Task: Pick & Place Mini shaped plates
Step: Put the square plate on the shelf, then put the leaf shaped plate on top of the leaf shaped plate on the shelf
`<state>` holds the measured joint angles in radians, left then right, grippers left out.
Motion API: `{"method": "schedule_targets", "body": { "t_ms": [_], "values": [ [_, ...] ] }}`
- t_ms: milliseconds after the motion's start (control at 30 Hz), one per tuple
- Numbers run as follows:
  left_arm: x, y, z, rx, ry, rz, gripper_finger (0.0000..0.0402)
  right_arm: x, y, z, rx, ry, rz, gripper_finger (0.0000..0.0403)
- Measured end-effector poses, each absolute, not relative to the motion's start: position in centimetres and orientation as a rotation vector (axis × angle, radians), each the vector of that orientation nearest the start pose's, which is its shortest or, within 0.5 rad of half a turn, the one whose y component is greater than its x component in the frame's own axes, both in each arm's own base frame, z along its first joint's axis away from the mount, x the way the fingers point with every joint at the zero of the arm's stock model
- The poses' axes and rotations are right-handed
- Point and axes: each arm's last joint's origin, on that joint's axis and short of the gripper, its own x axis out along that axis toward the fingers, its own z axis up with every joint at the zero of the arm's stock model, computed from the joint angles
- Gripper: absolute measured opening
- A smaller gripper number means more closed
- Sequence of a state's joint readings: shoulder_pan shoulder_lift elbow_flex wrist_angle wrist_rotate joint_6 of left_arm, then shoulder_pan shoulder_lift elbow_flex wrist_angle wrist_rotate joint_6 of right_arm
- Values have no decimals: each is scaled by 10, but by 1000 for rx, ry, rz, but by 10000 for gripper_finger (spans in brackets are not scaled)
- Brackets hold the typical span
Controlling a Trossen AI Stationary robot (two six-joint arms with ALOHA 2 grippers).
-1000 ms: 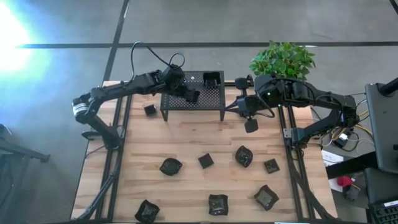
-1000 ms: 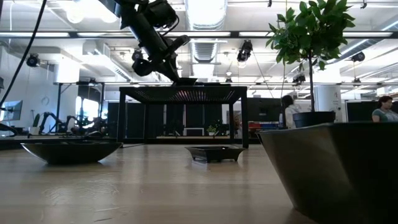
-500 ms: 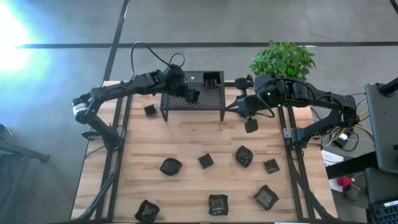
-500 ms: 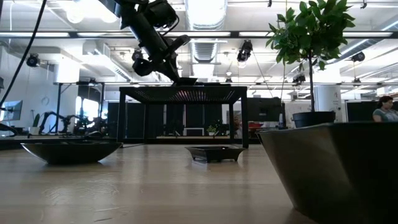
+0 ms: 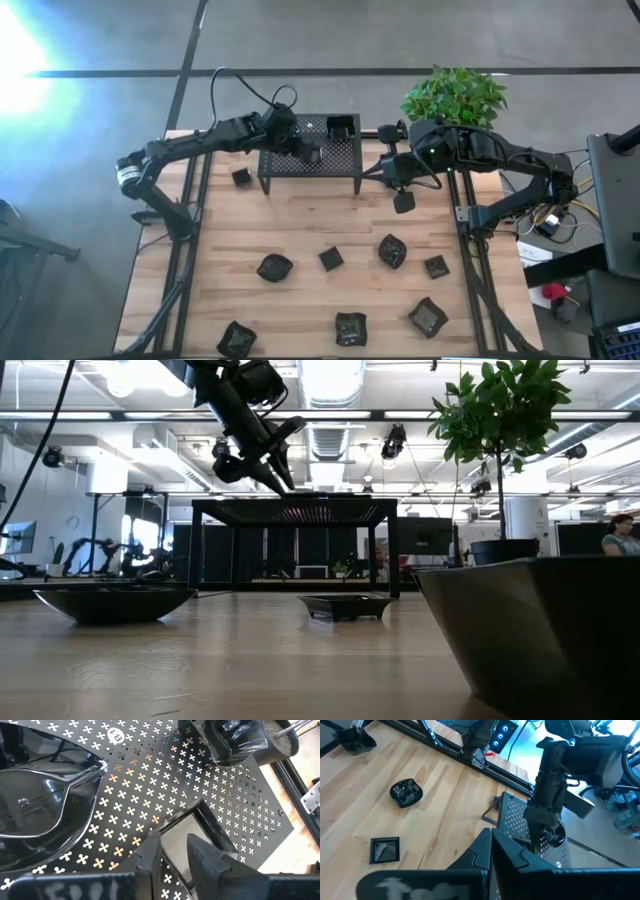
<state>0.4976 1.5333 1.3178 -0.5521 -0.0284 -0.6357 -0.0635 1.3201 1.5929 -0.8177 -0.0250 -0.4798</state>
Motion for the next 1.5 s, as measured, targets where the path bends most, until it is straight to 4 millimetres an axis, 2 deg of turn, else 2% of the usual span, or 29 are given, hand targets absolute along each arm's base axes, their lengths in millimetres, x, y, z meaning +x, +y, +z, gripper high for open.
{"method": "schedule_targets", "body": {
  "t_ms": [333,533,767,933,1133,1300,1500],
  "values": [
    [290,159,308,-762,573,725,87,257,-16,433,-443,542,93,8],
    [279,151,327,-640,553,670,87,256,-16,433,-438,544,92,8],
    [264,118,352,-453,549,537,87,255,-16,431,-428,566,96,8],
    [254,85,357,-359,603,424,87,255,-16,431,-422,566,94,8],
    [244,42,341,-211,718,274,87,255,-16,431,-421,566,93,8],
    [233,9,315,-95,806,127,87,255,-16,431,-402,566,88,8],
    [223,-12,278,-18,899,26,87,255,-16,431,-382,566,82,8]
  ]
}}
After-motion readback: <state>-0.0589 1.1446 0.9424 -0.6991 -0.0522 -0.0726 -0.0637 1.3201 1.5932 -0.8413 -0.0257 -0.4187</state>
